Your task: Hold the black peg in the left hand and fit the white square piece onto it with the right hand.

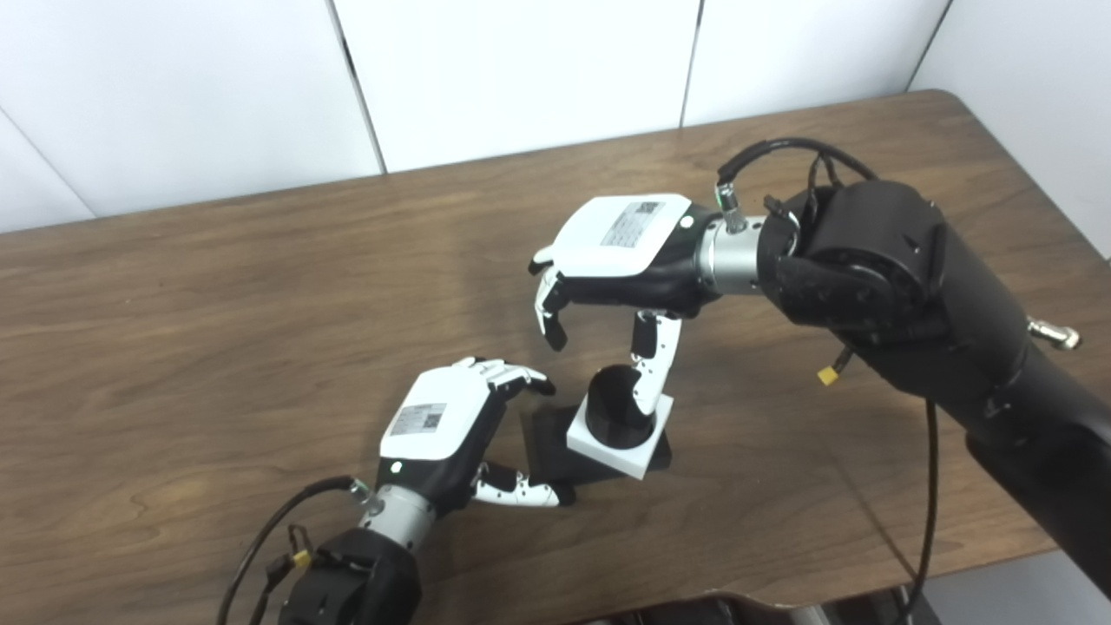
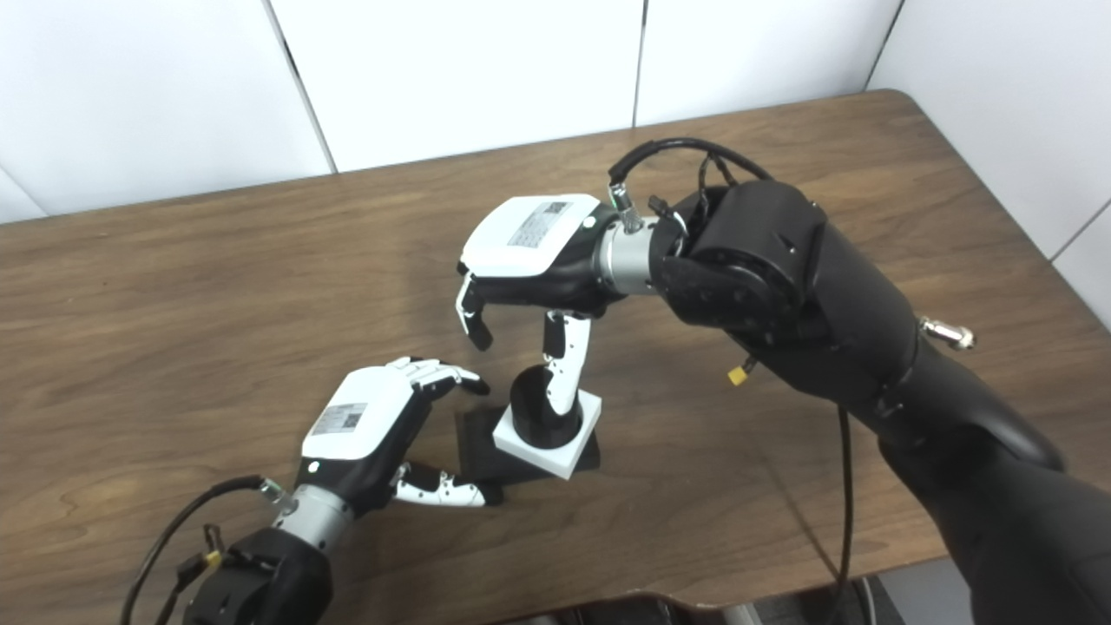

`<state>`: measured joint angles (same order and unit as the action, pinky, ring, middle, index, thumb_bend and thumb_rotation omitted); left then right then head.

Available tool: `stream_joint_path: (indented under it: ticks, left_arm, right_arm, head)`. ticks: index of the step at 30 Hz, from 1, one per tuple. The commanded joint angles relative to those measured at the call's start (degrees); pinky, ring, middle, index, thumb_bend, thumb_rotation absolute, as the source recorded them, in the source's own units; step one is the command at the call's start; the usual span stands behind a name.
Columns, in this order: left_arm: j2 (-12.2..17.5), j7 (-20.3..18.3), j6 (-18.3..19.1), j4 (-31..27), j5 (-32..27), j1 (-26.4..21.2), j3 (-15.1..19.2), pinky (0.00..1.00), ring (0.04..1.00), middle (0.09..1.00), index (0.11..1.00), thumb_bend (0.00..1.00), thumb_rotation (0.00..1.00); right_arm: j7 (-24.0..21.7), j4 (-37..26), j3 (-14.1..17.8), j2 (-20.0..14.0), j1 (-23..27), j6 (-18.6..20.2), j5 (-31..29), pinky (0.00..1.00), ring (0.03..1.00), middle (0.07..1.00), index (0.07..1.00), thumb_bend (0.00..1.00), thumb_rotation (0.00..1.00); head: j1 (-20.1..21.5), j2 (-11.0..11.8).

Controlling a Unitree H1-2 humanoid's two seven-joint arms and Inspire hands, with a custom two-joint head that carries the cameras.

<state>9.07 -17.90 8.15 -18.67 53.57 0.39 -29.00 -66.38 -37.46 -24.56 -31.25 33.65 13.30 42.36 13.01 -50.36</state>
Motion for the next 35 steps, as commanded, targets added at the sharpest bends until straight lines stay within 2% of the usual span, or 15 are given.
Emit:
stream_joint_path:
  ticks: [1,10,16,18,22,26,28,31,35]
  left_arm:
    - [-0.50,0.26,-0.55,-2.19,-1.44,0.13,0.70,0.90,0.837,0.810,0.767,1.00,0.33]
    - [0.13,-1.92,-0.23,-4.53,-3.31,-0.52,3.30,0.89,0.839,0.829,0.830,1.00,0.37]
    - [0.76,-6.44,2.34,-7.55,-6.18,-0.87,5.87,0.88,0.851,0.847,0.850,1.00,0.36]
    - [0.80,-7.93,3.60,-8.74,-8.12,-1.10,7.05,0.85,0.853,0.855,0.851,1.00,0.35]
    - [0.76,-10.60,6.95,-10.91,-11.86,-1.90,9.92,0.78,0.864,0.875,0.859,1.00,0.33]
    - [0.96,-8.54,6.29,-11.34,-16.03,-1.98,13.46,0.70,0.828,0.869,0.856,1.00,0.33]
    - [1.07,-7.72,6.46,-11.81,-17.44,-1.67,15.27,0.69,0.836,0.881,0.871,1.00,0.37]
    - [0.52,-5.85,6.84,-11.90,-20.00,-0.74,18.16,0.71,0.865,0.893,0.889,1.00,0.48]
    - [-1.29,-3.47,7.92,-12.22,-28.09,1.21,23.46,0.85,0.941,0.938,0.939,1.00,0.52]
  right_arm:
    - [-0.96,-0.39,1.25,-0.27,2.85,1.11,0.53,0.91,0.937,0.798,0.656,1.00,0.43]
    - [-1.35,-0.22,1.46,-0.10,3.10,1.64,0.69,0.91,0.942,0.801,0.667,1.00,0.43]
    - [-0.99,0.40,1.66,0.11,3.22,1.78,0.71,0.91,0.940,0.800,0.665,1.00,0.41]
    - [-0.87,0.62,2.04,0.24,3.09,2.39,0.63,0.91,0.938,0.802,0.664,1.00,0.40]
    - [-0.21,1.11,3.93,0.12,2.54,4.38,-1.56,0.91,0.938,0.806,0.668,1.00,0.39]
    - [0.11,1.57,7.50,-0.34,1.68,9.89,-5.45,0.88,0.946,0.826,0.711,1.00,0.40]
    - [2.20,2.07,10.11,-0.71,0.22,11.26,-8.30,0.82,0.935,0.831,0.746,1.00,0.43]
    - [5.72,3.42,13.63,-0.72,-2.66,11.87,-12.05,0.81,0.920,0.842,0.794,1.00,0.49]
    - [11.97,4.46,19.24,0.77,-9.10,13.32,-15.88,0.80,0.900,0.876,0.863,0.98,0.76]
  head:
    - [0.02,0.04]
    - [-0.50,0.05]
    - [-1.86,0.24]
    - [-2.01,0.27]
    - [-2.82,0.57]
    - [-3.68,1.10]
    - [-4.09,1.45]
    - [-4.65,2.31]
    - [-4.66,2.80]
